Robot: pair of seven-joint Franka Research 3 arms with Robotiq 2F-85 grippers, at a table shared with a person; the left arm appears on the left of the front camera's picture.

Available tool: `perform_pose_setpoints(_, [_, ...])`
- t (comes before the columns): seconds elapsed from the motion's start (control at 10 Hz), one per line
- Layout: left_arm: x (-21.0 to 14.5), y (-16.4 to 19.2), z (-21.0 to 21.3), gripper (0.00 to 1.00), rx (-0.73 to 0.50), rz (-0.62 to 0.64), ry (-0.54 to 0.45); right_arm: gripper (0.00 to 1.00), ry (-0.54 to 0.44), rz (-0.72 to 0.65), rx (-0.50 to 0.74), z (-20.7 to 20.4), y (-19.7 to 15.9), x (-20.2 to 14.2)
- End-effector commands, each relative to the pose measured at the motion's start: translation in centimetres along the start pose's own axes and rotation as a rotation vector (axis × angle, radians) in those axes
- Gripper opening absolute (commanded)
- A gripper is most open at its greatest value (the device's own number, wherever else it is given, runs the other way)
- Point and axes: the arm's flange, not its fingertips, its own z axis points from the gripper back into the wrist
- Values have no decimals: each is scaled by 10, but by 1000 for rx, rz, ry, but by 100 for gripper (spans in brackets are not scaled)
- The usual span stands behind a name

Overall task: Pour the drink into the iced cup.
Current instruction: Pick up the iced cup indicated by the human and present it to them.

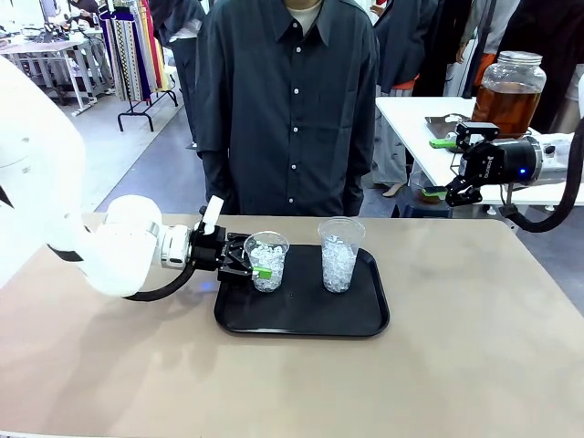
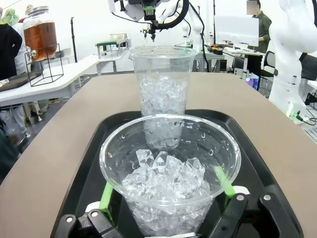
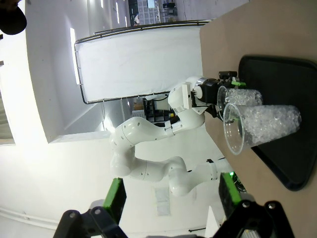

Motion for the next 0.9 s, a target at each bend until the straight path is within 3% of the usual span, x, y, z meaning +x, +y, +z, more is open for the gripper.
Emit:
perform_pose_setpoints(0.0, [-2, 2, -8, 80, 8, -1, 3, 100, -3, 3, -1, 0, 2, 0])
perform_pose_setpoints(0.8, [16, 2, -6, 80, 35, -16, -64, 100, -3, 3, -1, 0, 2, 0])
